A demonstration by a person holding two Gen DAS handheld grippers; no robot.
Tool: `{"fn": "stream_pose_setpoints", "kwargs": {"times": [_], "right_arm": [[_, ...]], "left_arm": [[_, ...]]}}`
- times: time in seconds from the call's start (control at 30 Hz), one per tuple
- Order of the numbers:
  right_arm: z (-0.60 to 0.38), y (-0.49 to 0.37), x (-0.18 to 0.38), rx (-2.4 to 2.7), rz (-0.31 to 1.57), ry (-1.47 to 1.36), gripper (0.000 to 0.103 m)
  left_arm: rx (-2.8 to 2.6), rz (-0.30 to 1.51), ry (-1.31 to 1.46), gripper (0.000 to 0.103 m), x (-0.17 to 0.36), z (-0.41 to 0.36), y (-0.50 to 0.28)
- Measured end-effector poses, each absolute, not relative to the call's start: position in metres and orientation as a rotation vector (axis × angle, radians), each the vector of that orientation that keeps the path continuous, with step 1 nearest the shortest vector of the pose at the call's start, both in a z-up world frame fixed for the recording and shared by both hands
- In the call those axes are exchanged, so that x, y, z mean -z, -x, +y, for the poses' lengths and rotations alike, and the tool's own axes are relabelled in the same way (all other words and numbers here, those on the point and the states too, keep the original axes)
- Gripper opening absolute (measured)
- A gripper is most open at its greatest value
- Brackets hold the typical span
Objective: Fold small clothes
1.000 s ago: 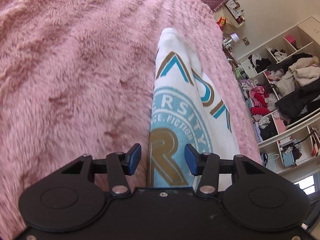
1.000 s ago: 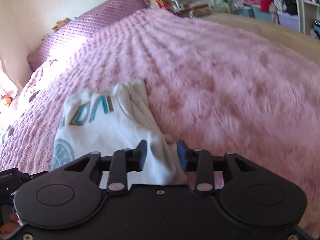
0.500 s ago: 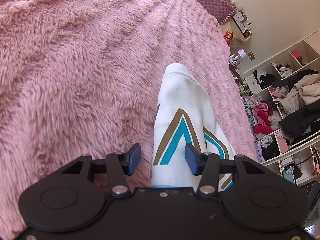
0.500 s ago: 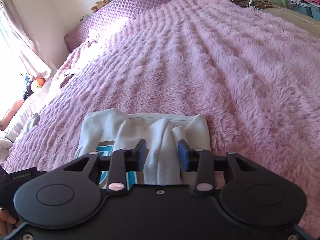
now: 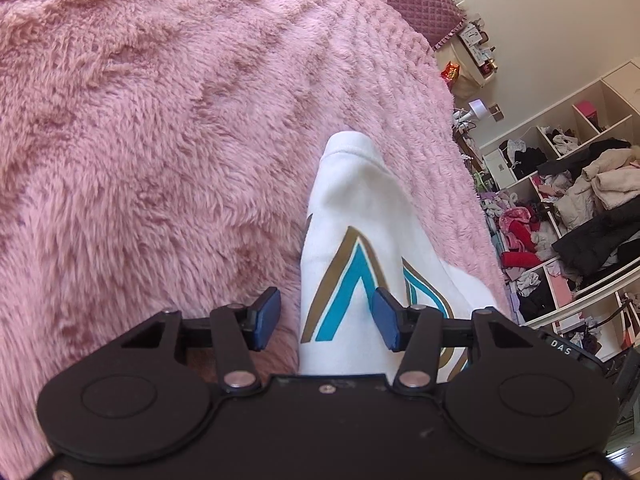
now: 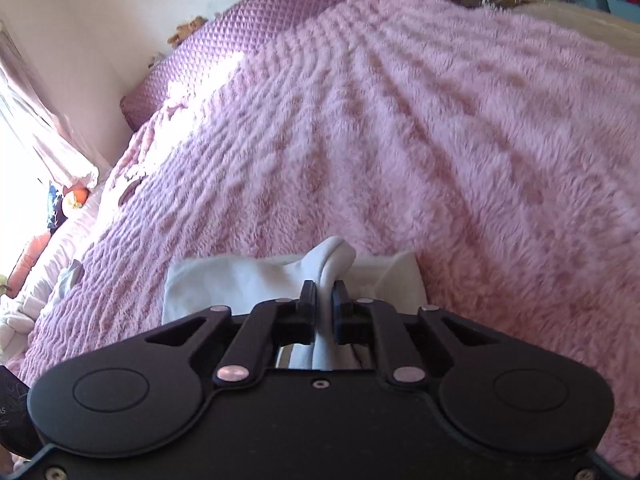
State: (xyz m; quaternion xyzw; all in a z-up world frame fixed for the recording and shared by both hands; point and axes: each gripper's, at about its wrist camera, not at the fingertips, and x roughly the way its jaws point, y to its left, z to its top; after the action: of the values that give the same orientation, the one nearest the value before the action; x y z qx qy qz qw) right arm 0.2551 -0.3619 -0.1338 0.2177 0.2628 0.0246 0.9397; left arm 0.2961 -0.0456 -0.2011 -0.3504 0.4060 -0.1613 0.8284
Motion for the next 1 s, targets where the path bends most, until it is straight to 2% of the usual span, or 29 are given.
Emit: {"fn": "stream_pose_setpoints", "kwargs": {"times": [0.1, 0.23, 0.33, 0.4, 0.43, 0.47, 0.53, 0.67, 0.77, 1.0], "right_arm": [[-0.367, -0.254, 0.131, -0.033, 0.526, -0.429, 0.004], [-0.374, -0.275, 0.168, 0.037, 0.631, -0.404, 0.003], [-0.379, -0.275, 0.174, 0.040, 0.628, -0.451, 0.004], [-0.378, -0.274, 0.172, 0.034, 0.638, -0.442, 0.010], [-0.378, -0.271, 0.169, 0.034, 0.633, -0.437, 0.017], [-0.379, -0.267, 0.164, 0.028, 0.633, -0.436, 0.029], [-0.381, -0.253, 0.153, 0.001, 0.627, -0.444, 0.030], [-0.385, -0.194, 0.133, -0.042, 0.589, -0.452, 0.032], [-0.385, -0.140, 0.130, -0.011, 0.574, -0.454, 0.042], [-0.364, -0.053, 0.154, 0.092, 0.581, -0.487, 0.043]], "left_arm": [[0.367, 0.877, 0.720, 0.052, 0.201, -0.054, -0.302], [0.360, 0.890, 0.692, 0.052, 0.209, -0.064, -0.311], [0.368, 0.895, 0.671, 0.054, 0.214, -0.067, -0.317], [0.370, 0.896, 0.660, 0.054, 0.214, -0.068, -0.319], [0.370, 0.899, 0.656, 0.054, 0.213, -0.069, -0.318], [0.367, 0.901, 0.655, 0.054, 0.209, -0.068, -0.318], [0.361, 0.900, 0.652, 0.053, 0.200, -0.065, -0.312], [0.396, 0.871, 0.602, 0.053, 0.178, -0.049, -0.267], [0.422, 0.879, 0.541, 0.053, 0.168, -0.037, -0.213], [0.476, 0.933, 0.360, 0.051, 0.175, -0.056, -0.102]]}}
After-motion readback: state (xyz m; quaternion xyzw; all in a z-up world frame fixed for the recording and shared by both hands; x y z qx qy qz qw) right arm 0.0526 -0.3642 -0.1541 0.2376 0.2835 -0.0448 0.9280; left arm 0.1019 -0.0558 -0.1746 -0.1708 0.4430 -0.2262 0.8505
